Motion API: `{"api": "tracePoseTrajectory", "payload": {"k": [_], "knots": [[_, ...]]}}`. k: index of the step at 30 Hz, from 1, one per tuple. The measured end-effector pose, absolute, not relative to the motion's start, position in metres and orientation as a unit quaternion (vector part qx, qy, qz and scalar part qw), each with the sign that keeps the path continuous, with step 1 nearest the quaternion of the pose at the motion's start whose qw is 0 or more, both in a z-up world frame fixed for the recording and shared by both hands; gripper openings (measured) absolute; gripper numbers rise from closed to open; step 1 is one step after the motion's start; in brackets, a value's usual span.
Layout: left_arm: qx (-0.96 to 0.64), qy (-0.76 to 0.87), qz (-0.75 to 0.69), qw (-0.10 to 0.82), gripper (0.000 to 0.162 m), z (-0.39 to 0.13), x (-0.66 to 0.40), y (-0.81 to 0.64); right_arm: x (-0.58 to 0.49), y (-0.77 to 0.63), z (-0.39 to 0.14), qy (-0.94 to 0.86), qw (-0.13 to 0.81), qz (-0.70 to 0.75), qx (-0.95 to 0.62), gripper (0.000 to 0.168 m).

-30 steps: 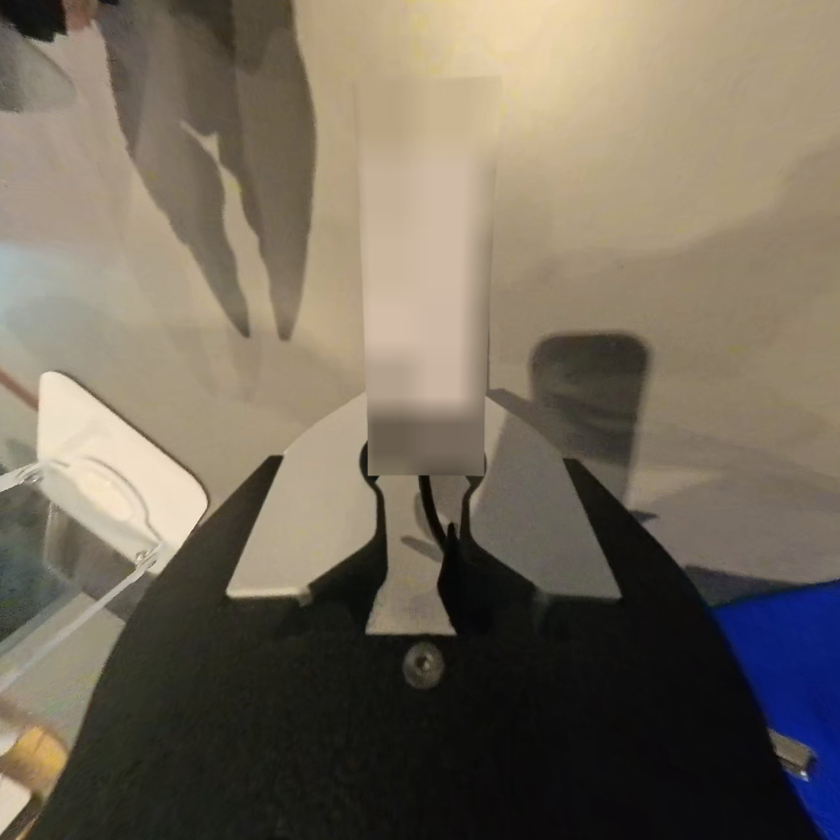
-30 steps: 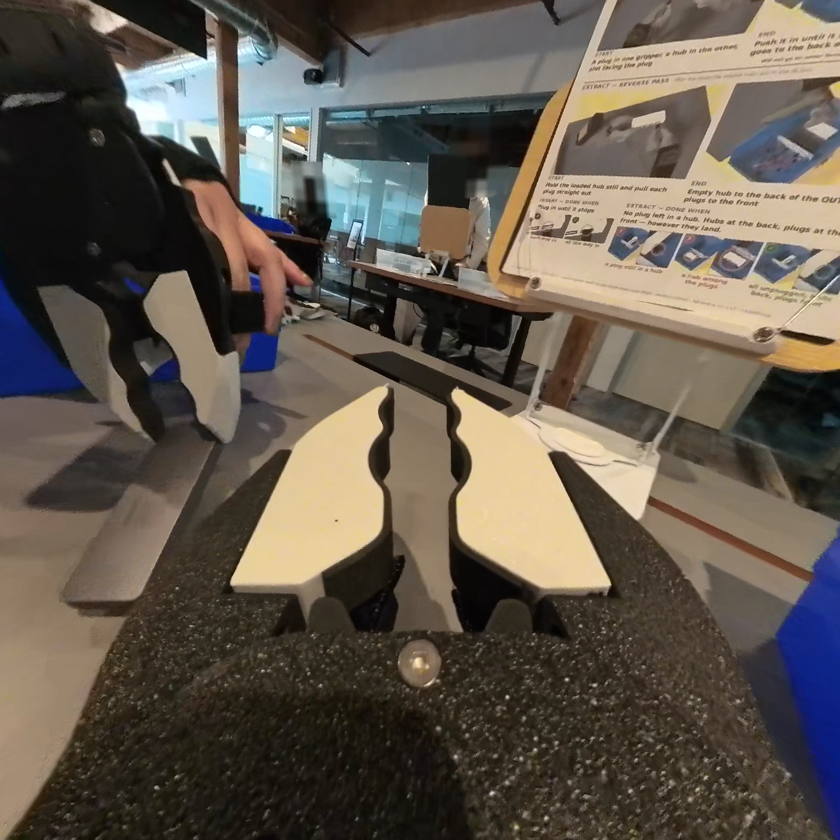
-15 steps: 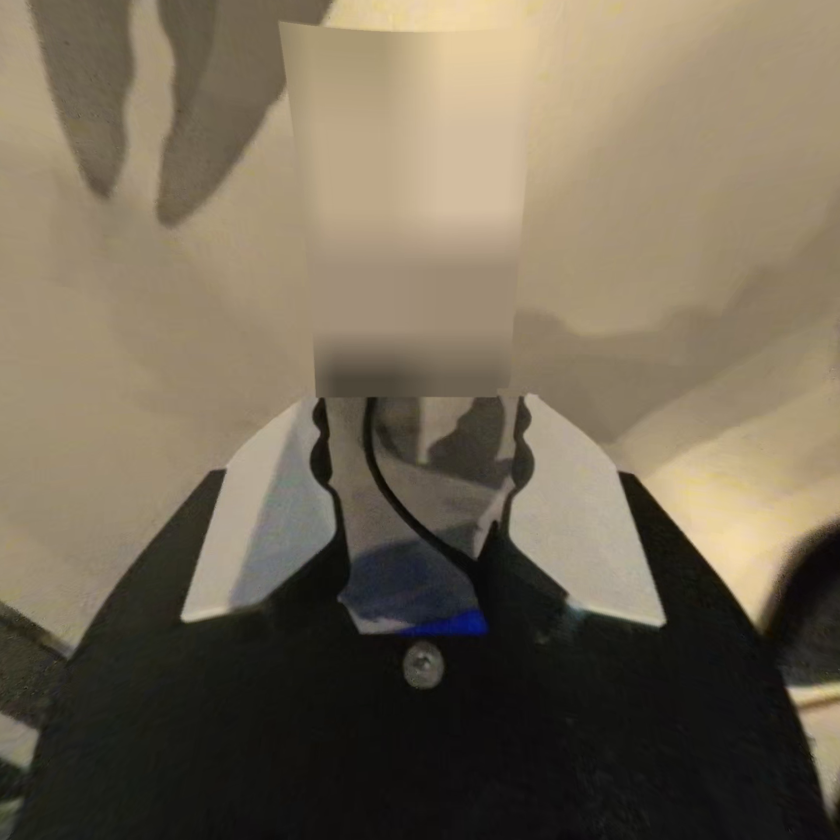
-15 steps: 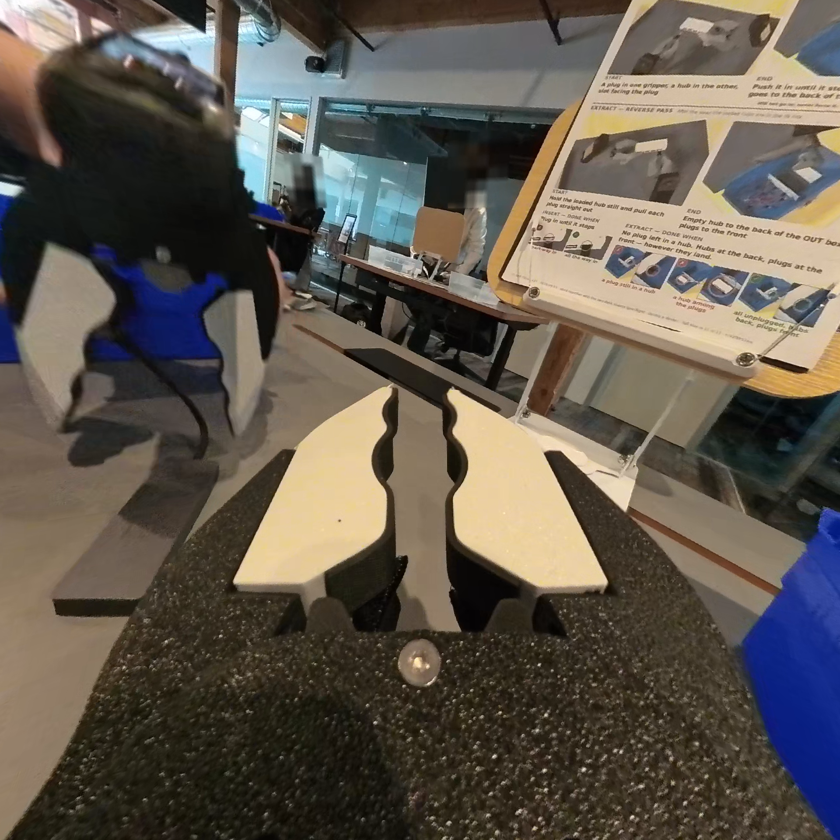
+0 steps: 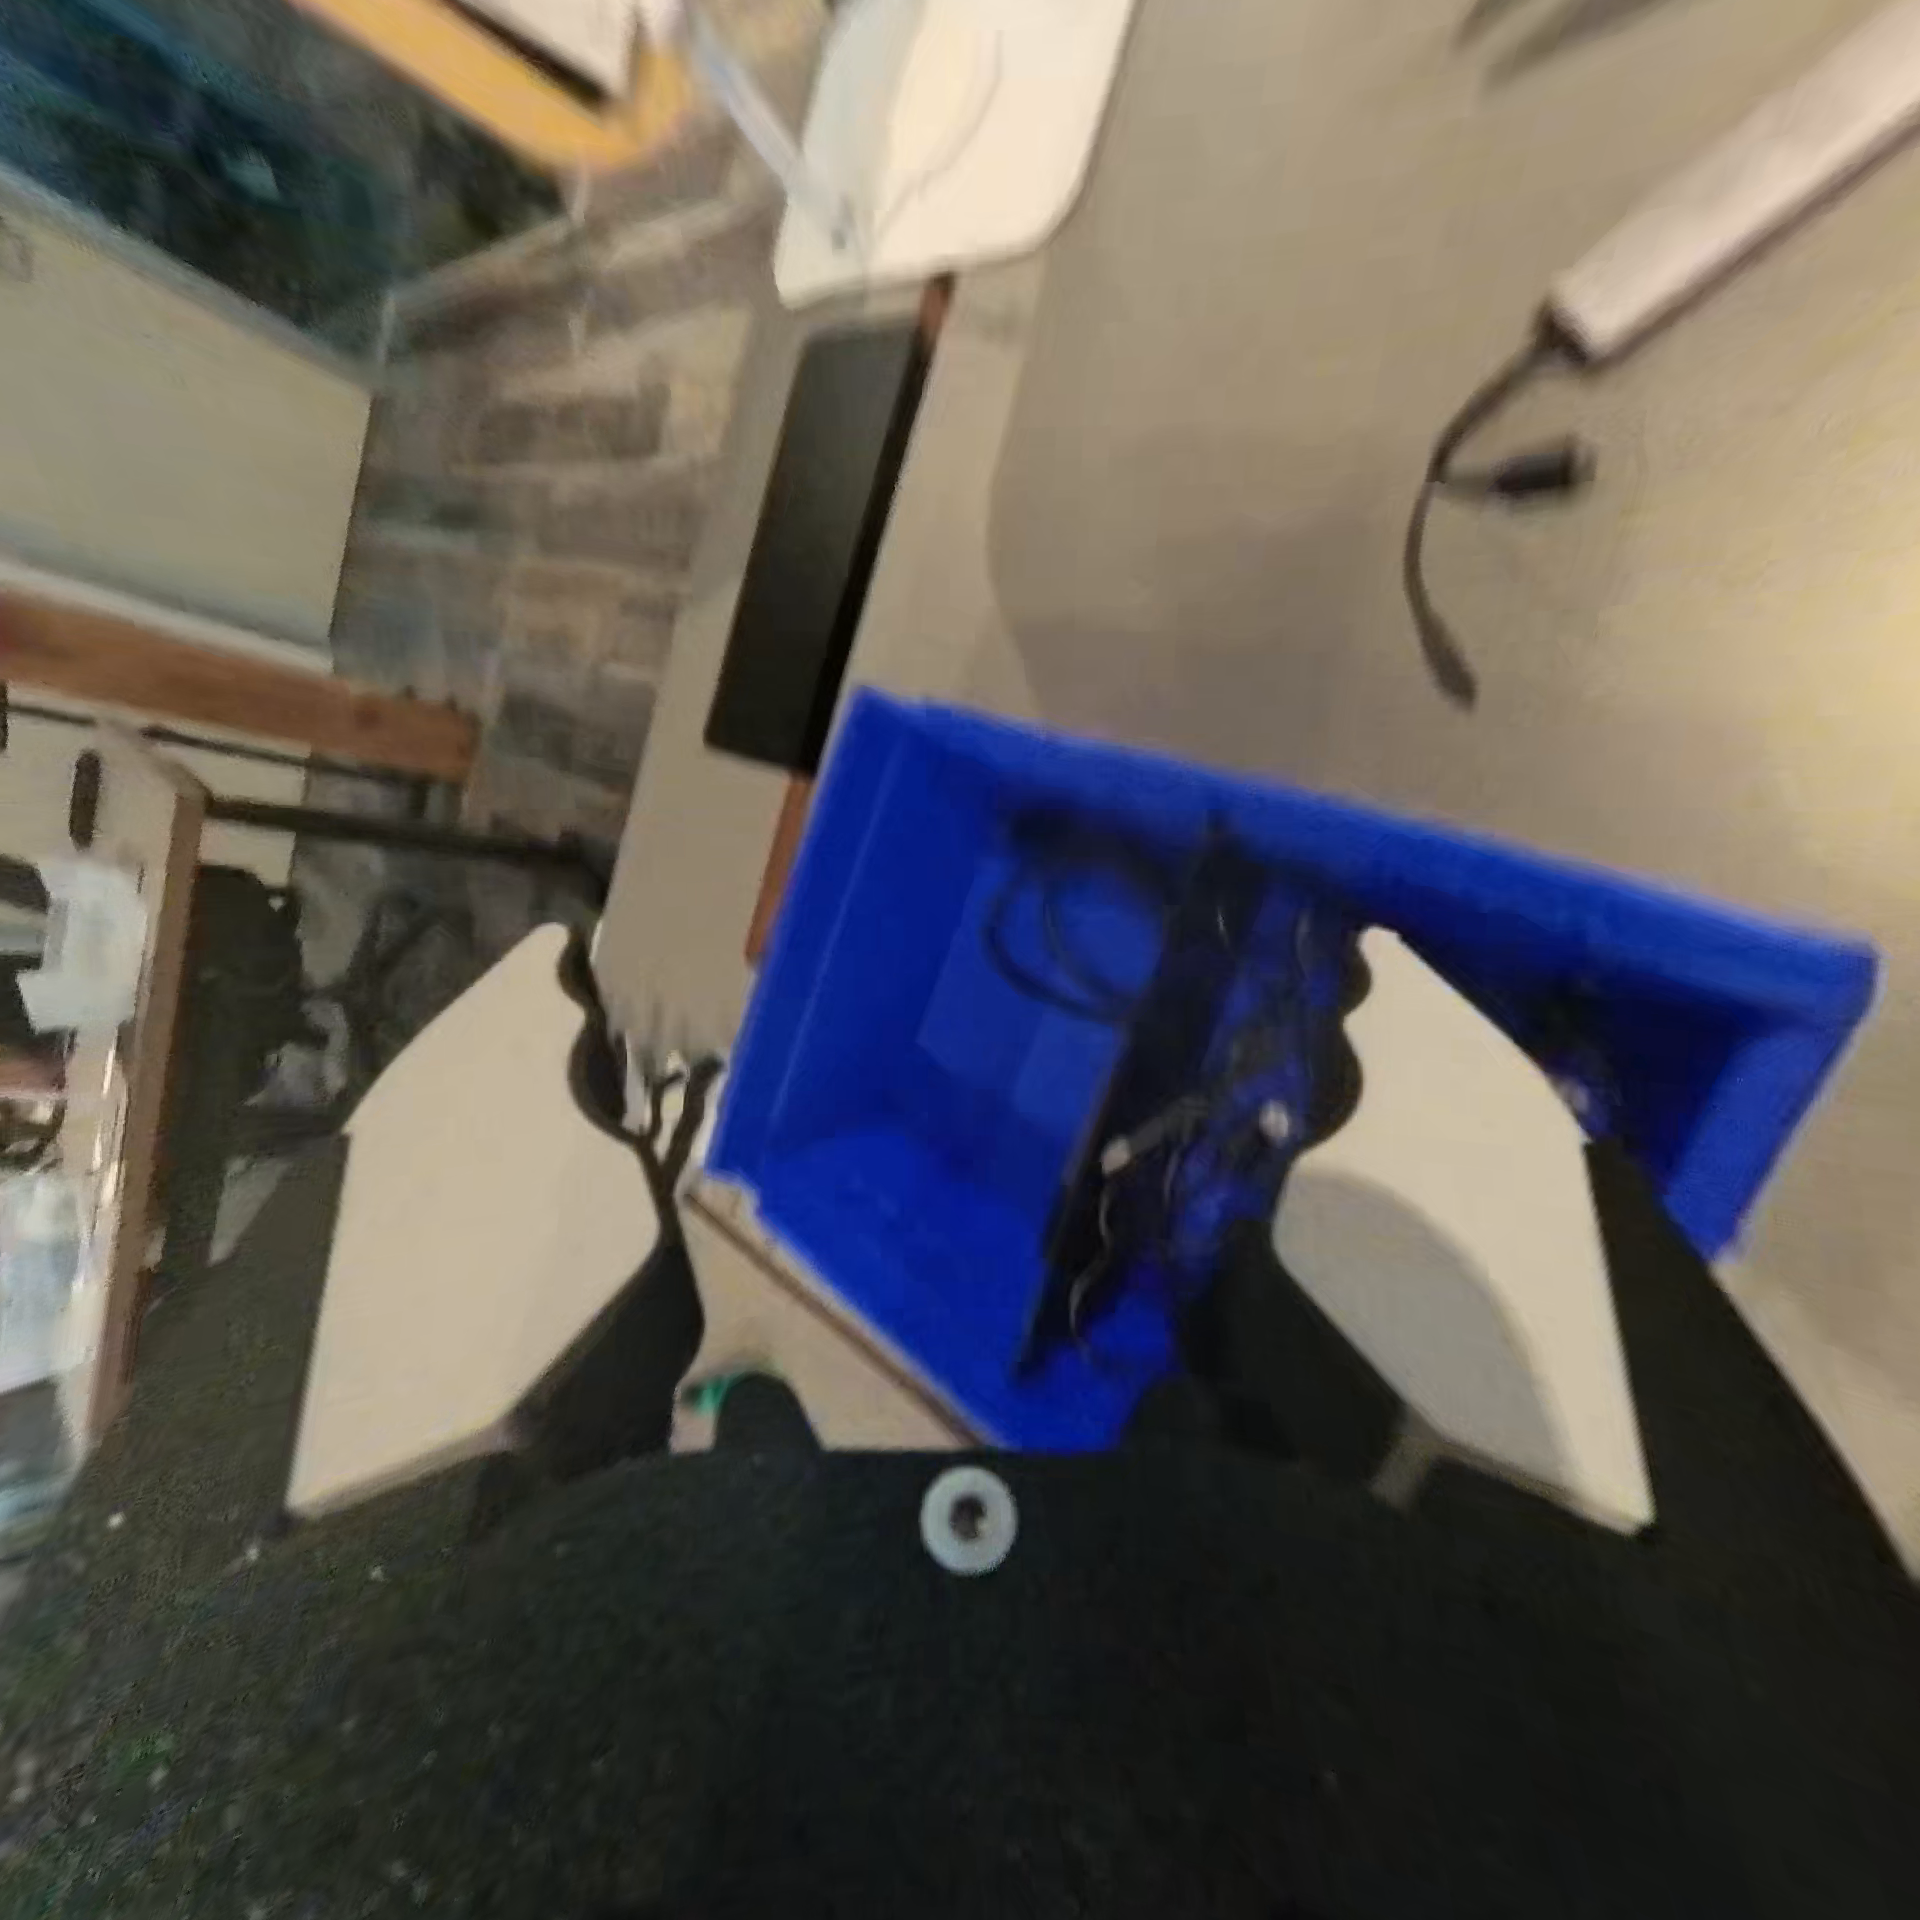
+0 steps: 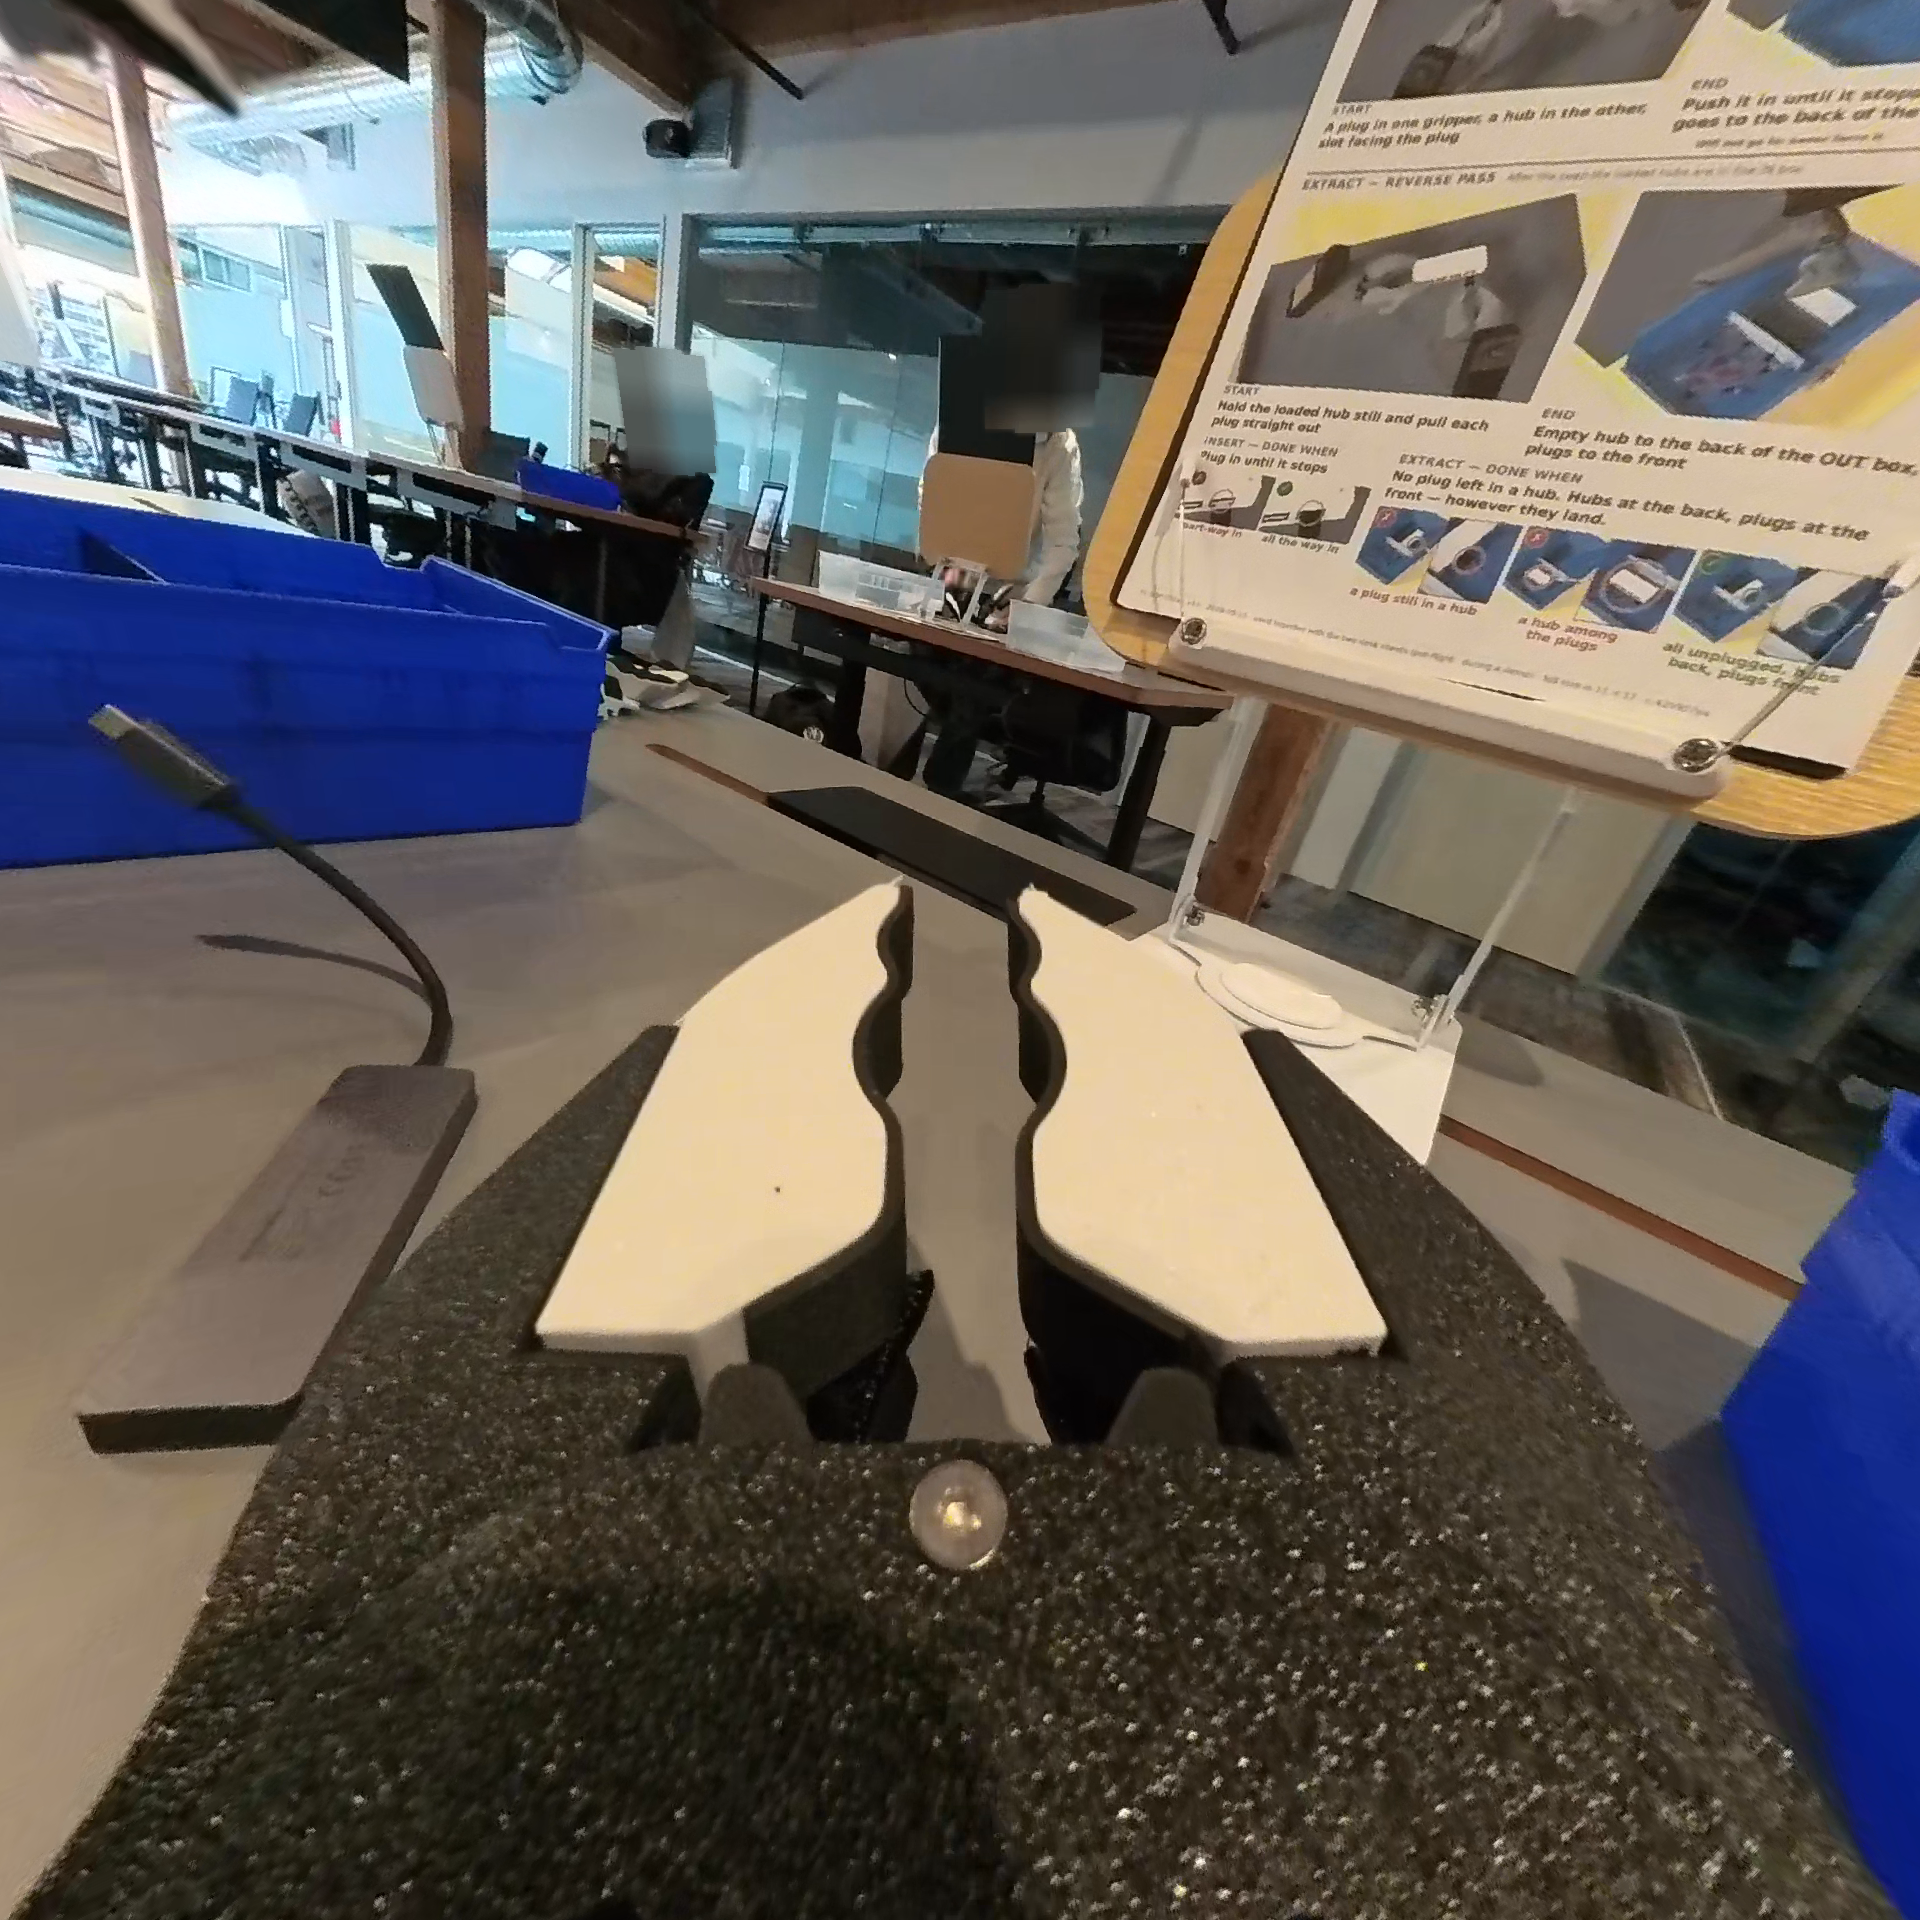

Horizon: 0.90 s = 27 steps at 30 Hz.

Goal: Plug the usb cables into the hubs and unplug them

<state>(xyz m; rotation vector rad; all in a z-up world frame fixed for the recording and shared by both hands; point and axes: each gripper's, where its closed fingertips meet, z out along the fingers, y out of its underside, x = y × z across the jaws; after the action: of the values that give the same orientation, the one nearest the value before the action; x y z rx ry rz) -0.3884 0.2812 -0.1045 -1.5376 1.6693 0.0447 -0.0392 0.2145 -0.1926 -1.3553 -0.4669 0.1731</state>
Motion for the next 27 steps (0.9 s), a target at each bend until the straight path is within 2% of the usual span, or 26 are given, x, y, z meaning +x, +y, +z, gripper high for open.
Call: {"api": "tracePoseTrajectory", "payload": {"k": [5, 8, 10, 15, 18, 24, 27], "knots": [[-0.55, 0.736, 0.161, 0.361, 0.073, -0.158, -0.448, 0.268, -0.04, 0.216, -0.195, -0.216, 0.748, 0.073, -0.624, 0.016], [-0.499, 0.757, 0.192, 0.375, 0.043, -0.175, -0.446, 0.266, -0.041, 0.217, -0.195, -0.217, 0.747, 0.068, -0.625, 0.016], [-0.489, 0.763, 0.175, 0.384, 0.036, -0.184, -0.438, 0.265, -0.041, 0.217, -0.195, -0.219, 0.747, 0.064, -0.624, 0.016], [-0.501, 0.783, 0.17, 0.327, 0.043, -0.215, -0.442, 0.279, -0.041, 0.216, -0.196, -0.222, 0.746, 0.057, -0.625, 0.015], [-0.489, 0.794, 0.176, 0.314, 0.036, -0.223, -0.442, 0.285, -0.042, 0.216, -0.196, -0.223, 0.746, 0.057, -0.625, 0.015], [-0.454, 0.815, 0.195, 0.302, 0.013, -0.23, -0.438, 0.284, -0.043, 0.217, -0.197, -0.225, 0.744, 0.06, -0.627, 0.014], [-0.448, 0.82, 0.211, 0.288, 0.011, -0.231, -0.443, 0.284, -0.043, 0.217, -0.197, -0.226, 0.743, 0.06, -0.627, 0.014]]}}
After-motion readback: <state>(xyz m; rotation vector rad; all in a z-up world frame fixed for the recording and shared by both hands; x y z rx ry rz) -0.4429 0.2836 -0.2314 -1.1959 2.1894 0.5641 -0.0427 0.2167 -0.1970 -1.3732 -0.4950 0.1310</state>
